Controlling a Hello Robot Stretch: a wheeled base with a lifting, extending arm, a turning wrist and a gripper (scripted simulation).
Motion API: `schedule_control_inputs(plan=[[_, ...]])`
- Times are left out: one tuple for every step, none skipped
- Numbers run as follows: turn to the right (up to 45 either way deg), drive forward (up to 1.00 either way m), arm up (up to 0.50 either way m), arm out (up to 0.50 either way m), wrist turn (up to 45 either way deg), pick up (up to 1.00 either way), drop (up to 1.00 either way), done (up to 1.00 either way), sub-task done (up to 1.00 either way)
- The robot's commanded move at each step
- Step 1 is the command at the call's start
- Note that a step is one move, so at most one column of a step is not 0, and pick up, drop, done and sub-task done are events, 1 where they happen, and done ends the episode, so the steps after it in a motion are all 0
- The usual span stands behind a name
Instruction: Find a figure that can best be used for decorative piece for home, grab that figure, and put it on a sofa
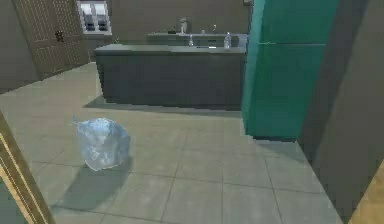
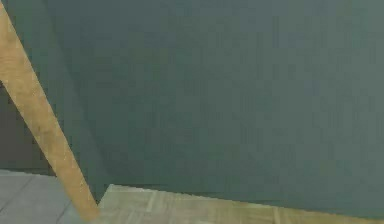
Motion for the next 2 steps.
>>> schedule_control_inputs(plan=[[45.0,0.00,0.00,0.00,0.0,0.00,0.00,0.00,0.00],[45.0,0.00,0.00,0.00,0.0,0.00,0.00,0.00,0.00]])
